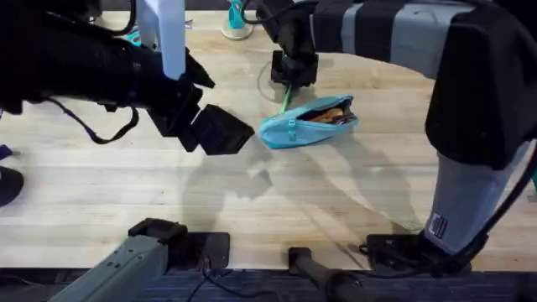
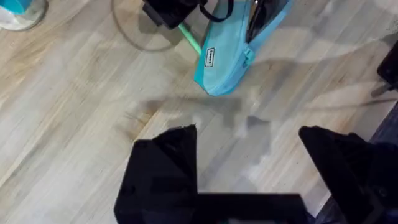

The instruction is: Unzip the bag, pick up the pens from the table one at a time and place them inside, then zip the bag closed.

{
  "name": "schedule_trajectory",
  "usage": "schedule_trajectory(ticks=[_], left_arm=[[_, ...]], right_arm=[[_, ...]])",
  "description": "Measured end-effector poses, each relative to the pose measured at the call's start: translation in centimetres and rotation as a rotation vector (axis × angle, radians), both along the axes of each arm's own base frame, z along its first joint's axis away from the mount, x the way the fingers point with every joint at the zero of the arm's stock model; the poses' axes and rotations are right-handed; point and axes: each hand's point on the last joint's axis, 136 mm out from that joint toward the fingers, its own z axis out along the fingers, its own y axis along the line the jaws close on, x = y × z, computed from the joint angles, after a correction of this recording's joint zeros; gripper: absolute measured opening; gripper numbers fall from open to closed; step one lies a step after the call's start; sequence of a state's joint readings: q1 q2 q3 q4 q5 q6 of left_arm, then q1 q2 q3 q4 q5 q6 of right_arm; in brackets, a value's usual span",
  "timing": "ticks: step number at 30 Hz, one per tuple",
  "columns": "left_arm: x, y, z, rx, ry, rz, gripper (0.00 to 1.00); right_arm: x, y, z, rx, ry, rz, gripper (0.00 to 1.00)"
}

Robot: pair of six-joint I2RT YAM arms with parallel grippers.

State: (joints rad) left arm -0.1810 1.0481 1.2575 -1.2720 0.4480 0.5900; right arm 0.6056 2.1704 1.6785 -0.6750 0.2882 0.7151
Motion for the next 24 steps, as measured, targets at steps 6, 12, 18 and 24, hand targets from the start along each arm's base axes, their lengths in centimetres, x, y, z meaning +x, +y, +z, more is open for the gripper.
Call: schedule_trajectory(ticks=[6, 12, 18, 24], left_arm=[[0.0, 0.0, 0.0, 0.0, 0.0, 0.0, 0.995], [0.0, 0.0, 0.0, 0.0, 0.0, 0.0, 0.995], [0.0, 0.0, 0.0, 0.0, 0.0, 0.0, 0.995], [0.0, 0.0, 0.0, 0.0, 0.0, 0.0, 0.995]], right_arm=[[0.2, -0.1, 0.1, 0.0, -0.005, -0.003, 0.043], [0.4, -0.2, 0.4, 0.018, 0.016, -0.008, 0.039], [0.5, -0.2, 1.1, 0.006, 0.081, 0.043, 0.033], [1.9, -0.1, 5.7, -0.015, 0.062, 0.159, 0.03]])
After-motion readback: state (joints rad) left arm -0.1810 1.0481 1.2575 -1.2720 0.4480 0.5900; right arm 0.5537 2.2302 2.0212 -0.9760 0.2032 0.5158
